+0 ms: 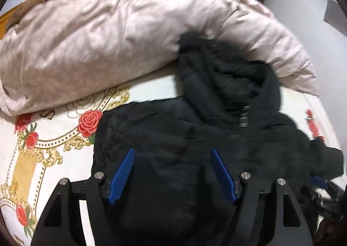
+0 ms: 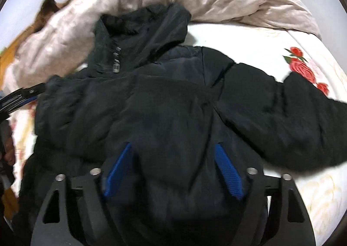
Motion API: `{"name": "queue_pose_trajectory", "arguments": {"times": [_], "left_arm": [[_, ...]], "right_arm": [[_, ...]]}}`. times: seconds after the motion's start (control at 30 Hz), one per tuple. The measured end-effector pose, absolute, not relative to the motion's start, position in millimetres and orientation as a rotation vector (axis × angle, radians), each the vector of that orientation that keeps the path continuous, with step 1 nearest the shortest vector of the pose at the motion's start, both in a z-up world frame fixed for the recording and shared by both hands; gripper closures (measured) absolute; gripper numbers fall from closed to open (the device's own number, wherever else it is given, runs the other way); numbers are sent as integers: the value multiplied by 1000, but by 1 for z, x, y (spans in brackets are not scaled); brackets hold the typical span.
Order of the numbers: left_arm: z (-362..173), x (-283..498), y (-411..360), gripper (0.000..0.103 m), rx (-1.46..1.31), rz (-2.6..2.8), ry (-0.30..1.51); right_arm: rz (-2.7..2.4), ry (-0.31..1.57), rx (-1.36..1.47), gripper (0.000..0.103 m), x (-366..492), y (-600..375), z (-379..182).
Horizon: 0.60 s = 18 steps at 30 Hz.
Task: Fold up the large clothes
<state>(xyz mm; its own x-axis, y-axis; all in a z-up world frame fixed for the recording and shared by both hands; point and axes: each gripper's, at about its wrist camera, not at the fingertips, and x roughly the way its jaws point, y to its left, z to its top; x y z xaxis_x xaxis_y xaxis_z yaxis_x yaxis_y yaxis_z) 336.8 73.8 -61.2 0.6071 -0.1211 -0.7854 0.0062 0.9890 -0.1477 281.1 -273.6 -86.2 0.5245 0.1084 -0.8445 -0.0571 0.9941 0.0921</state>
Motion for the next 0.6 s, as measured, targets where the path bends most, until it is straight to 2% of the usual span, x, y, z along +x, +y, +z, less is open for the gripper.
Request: {"name": "queue_pose_trajectory", "arguments": {"times": [0.1, 0.27, 0.6], "left_arm": [[-87, 348, 72, 29, -113, -61, 951], [-103, 347, 56, 29, -37, -56, 943], [-80, 354, 79, 29, -49, -26, 892]], "right_arm": [[79, 1050, 70, 33, 312, -276, -110], [60, 1025, -19, 33, 337, -270, -114], [69, 913, 27, 33, 321, -274, -64]]}}
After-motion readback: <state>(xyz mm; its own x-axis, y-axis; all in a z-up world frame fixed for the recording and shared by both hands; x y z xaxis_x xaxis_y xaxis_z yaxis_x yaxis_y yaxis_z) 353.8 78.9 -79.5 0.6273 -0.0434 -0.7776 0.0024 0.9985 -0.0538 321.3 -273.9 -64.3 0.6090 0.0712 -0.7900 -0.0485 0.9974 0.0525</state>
